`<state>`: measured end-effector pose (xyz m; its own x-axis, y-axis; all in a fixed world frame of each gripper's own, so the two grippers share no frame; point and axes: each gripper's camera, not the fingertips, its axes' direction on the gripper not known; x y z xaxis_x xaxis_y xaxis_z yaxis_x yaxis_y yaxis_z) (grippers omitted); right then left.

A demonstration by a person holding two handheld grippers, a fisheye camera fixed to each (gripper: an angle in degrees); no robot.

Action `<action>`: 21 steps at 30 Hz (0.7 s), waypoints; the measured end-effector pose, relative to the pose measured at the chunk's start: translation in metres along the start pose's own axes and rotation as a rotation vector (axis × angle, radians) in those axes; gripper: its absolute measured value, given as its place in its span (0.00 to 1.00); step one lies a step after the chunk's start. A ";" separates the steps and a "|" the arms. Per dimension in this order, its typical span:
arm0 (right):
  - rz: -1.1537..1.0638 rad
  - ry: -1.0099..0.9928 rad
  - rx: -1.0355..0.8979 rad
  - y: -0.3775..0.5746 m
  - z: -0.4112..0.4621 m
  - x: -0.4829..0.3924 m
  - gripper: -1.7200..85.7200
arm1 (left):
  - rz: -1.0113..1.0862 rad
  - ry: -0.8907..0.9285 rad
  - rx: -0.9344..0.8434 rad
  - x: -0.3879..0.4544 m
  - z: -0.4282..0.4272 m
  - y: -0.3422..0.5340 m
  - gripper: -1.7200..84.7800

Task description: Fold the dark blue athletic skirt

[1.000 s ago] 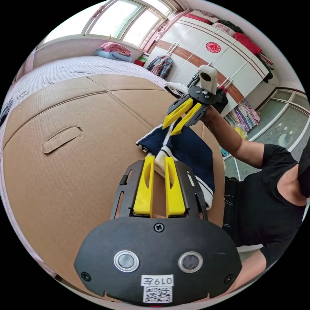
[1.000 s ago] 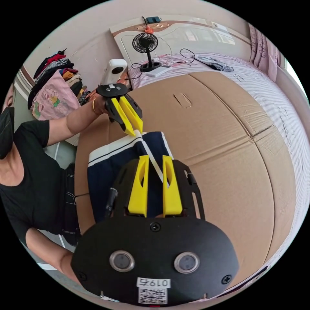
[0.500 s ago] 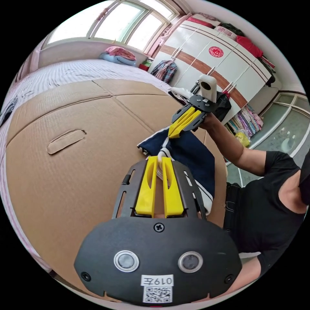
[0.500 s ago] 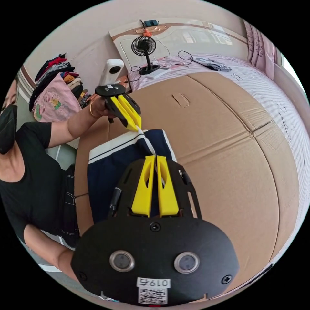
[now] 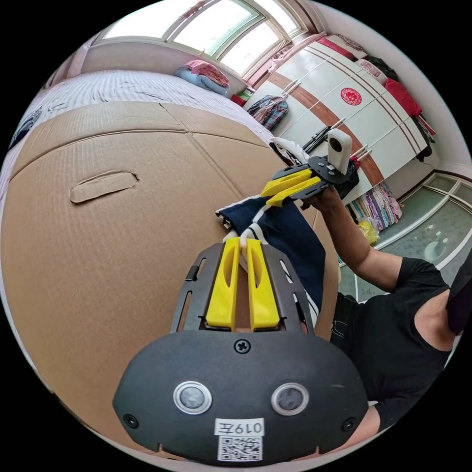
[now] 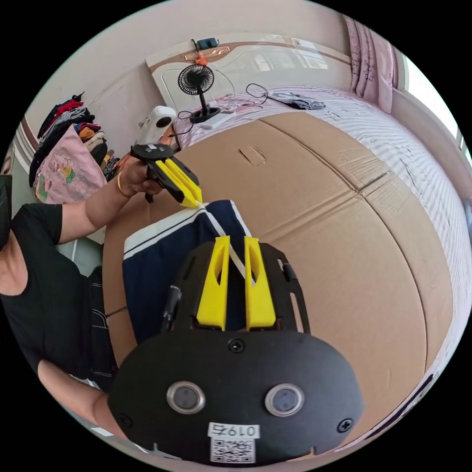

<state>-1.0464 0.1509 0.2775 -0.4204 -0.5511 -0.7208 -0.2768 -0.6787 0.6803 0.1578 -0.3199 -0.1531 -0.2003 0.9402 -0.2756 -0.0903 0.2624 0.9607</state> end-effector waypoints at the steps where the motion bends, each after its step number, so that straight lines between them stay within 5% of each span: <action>1: 0.028 0.024 0.037 0.012 -0.017 0.007 0.07 | -0.003 -0.007 -0.001 0.003 -0.001 0.000 0.03; 9: 0.131 -0.026 0.026 0.096 -0.072 0.049 0.12 | -0.020 -0.047 0.008 0.023 -0.004 -0.003 0.03; 13: 0.134 0.105 -0.040 0.115 -0.068 0.053 0.11 | -0.033 -0.046 0.028 0.033 -0.005 0.001 0.03; 21: 0.227 -0.023 0.047 0.157 -0.093 0.085 0.10 | -0.073 -0.029 0.043 0.049 -0.001 0.006 0.03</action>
<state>-1.0449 -0.0475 0.3107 -0.4963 -0.6751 -0.5459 -0.2129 -0.5149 0.8304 0.1465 -0.2728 -0.1603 -0.1667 0.9237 -0.3449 -0.0616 0.3393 0.9387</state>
